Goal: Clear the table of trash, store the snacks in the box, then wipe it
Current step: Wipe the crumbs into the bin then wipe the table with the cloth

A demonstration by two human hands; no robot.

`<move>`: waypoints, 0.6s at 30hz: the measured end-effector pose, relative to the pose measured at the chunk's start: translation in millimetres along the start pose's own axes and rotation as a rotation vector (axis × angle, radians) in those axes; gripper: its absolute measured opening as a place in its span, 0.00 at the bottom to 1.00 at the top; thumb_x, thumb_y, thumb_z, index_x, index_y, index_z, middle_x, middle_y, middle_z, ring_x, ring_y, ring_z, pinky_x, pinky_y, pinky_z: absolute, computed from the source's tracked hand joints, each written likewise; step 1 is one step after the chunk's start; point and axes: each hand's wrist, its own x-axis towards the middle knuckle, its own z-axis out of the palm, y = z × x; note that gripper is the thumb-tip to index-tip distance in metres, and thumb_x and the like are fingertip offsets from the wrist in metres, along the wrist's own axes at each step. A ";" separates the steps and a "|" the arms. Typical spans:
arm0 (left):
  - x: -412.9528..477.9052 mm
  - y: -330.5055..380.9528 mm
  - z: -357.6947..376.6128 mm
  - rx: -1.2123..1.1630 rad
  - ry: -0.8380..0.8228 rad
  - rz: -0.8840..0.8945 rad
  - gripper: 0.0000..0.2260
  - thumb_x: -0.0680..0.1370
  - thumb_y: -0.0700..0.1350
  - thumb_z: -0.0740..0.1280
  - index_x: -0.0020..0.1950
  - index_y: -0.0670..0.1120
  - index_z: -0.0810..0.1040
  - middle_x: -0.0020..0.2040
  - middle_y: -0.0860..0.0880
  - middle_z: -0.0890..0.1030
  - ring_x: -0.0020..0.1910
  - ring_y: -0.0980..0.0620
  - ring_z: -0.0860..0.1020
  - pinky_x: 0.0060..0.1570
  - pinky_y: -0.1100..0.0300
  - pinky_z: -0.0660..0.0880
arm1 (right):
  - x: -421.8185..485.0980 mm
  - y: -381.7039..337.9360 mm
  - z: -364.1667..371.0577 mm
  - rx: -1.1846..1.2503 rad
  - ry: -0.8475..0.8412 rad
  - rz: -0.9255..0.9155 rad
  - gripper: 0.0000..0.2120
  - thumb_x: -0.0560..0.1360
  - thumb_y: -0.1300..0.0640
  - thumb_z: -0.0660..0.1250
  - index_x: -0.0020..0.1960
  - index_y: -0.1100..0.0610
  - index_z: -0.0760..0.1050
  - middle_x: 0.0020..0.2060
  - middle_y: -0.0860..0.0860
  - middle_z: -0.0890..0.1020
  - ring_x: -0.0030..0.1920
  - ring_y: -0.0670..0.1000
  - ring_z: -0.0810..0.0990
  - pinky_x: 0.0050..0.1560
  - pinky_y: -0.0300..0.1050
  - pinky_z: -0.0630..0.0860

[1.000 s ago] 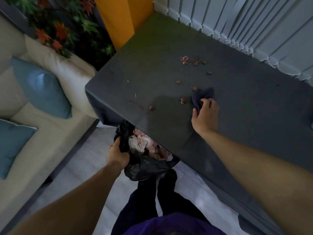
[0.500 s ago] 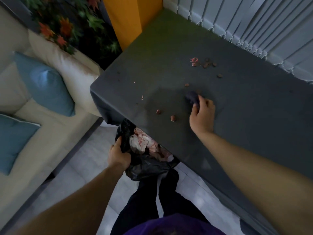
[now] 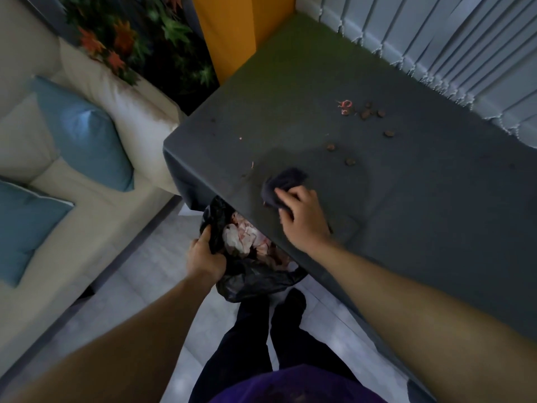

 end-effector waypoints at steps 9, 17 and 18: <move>-8.5 7.4 0.0 0.016 0.006 0.033 0.34 0.77 0.36 0.62 0.81 0.54 0.59 0.68 0.41 0.68 0.67 0.36 0.71 0.66 0.44 0.73 | -32.2 -7.6 1.6 0.084 -0.013 -0.159 0.19 0.76 0.61 0.65 0.66 0.57 0.78 0.52 0.55 0.75 0.53 0.57 0.74 0.55 0.50 0.75; -5.4 12.8 1.2 -0.008 -0.027 0.028 0.35 0.77 0.36 0.63 0.81 0.55 0.57 0.71 0.42 0.66 0.69 0.36 0.68 0.68 0.42 0.72 | -48.8 -3.8 -16.5 0.171 -0.101 -0.167 0.15 0.73 0.58 0.62 0.56 0.58 0.81 0.47 0.51 0.77 0.51 0.54 0.76 0.54 0.46 0.74; -5.0 14.0 2.4 -0.015 -0.029 0.027 0.35 0.77 0.36 0.63 0.81 0.55 0.57 0.71 0.42 0.65 0.70 0.36 0.68 0.68 0.42 0.72 | -44.3 -0.9 -22.8 0.191 -0.001 -0.100 0.15 0.72 0.57 0.61 0.54 0.58 0.81 0.47 0.52 0.77 0.50 0.55 0.76 0.54 0.46 0.74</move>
